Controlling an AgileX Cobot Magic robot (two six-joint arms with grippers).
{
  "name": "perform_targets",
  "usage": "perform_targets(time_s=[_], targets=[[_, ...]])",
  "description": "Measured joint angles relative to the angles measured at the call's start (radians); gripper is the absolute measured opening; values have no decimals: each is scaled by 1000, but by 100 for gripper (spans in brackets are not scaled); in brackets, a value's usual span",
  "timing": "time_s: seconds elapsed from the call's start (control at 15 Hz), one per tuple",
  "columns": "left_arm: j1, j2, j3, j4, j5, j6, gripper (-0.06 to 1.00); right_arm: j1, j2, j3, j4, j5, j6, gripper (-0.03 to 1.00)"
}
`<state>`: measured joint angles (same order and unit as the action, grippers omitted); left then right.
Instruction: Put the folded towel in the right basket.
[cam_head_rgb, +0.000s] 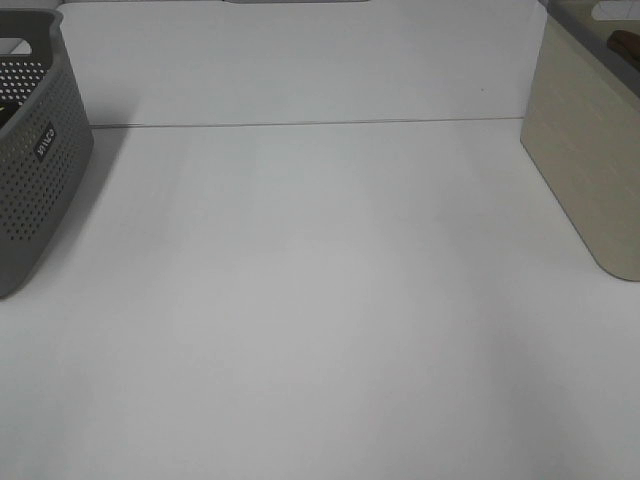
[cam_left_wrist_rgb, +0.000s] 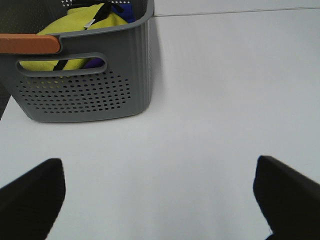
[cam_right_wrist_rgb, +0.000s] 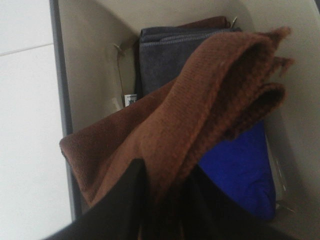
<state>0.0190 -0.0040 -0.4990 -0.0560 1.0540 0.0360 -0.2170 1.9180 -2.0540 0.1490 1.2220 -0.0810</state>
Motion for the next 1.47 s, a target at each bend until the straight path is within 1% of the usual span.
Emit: perform_targets(time_s=[0.13,0.33,0.47,0.73,0.87,1.0,1.2,1.27,1.47], targets=[[0,0,0,0,0,0,97,0,54,1,0,-1,12,39],[0,0,0,0,0,0,97,5,84,3,14,-1,35,59],[0,0,0,0,0,0,97,43,65,3,39,-1,29,63],[0,0,0,0,0,0,97,188,-12,11,39,-2,20,64],[0,0,0,0,0,0,97,216,-81,65,34,-2,20,64],[0,0,0,0,0,0,97,220,-175,193,18,-2,20,64],[0,0,0,0,0,0,97,221,-343,457,7,-4,20,64],[0,0,0,0,0,0,97,221,-373,513,3,-4,20,64],[0,0,0,0,0,0,97,221,-547,843,-6,-6,20,64]])
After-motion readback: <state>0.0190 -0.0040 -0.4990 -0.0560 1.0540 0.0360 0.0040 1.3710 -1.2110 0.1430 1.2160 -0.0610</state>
